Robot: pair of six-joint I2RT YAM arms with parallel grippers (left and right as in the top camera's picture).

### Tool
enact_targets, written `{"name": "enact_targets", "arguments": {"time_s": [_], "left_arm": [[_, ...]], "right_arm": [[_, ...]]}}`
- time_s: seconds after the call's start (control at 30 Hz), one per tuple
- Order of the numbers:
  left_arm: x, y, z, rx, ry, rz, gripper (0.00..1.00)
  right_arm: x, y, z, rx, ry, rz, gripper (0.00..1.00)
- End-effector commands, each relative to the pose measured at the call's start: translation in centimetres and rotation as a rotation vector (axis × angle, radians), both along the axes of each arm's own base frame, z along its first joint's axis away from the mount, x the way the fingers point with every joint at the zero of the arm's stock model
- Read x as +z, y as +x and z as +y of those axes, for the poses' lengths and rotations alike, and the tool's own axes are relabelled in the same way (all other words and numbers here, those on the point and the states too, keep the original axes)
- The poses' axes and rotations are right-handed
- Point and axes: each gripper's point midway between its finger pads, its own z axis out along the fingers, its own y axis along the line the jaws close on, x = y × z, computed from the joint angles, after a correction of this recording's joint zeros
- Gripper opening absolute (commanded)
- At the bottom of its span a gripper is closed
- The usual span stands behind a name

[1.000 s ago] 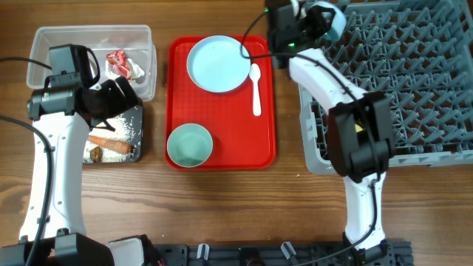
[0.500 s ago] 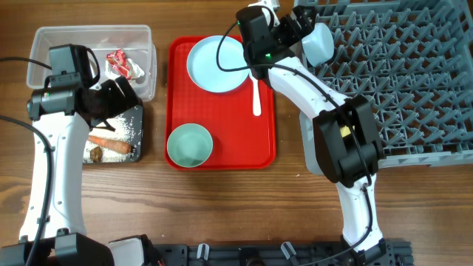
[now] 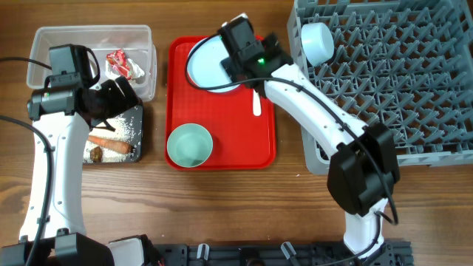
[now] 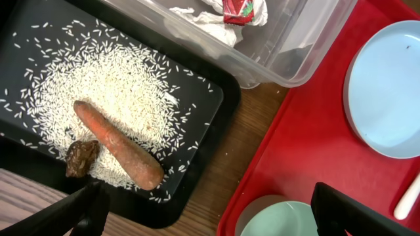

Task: Sort waste into correct bins and load items into the dishwasher rack
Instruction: 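Grasp the light-green bowl rim with right gripper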

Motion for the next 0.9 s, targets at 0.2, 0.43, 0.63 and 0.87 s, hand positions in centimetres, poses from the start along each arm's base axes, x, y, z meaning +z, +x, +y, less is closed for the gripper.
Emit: {"name": "enact_targets", "arguments": {"time_s": [0.2,0.43,0.63,0.87], "left_arm": [[0.4,0.5,0.1,-0.001,-0.004,-0.014,1.00],[0.4,0.5,0.1,-0.001,-0.005,-0.015,1.00],[0.4,0.5,0.1,-0.001,-0.004,-0.015,1.00],[0.4,0.5,0.1,-0.001,-0.004,-0.015,1.00]], "right_arm": [[-7.9,-12.7,7.7,-0.117,0.421,0.621,0.80],[-11.7,-16.1,8.3,-0.164,0.408,0.670,0.52],[-11.8,-16.1,8.2,-0.177,0.407,0.666,0.19],[-11.2,-15.5,8.1,-0.188,0.414,0.657,0.04]]}}
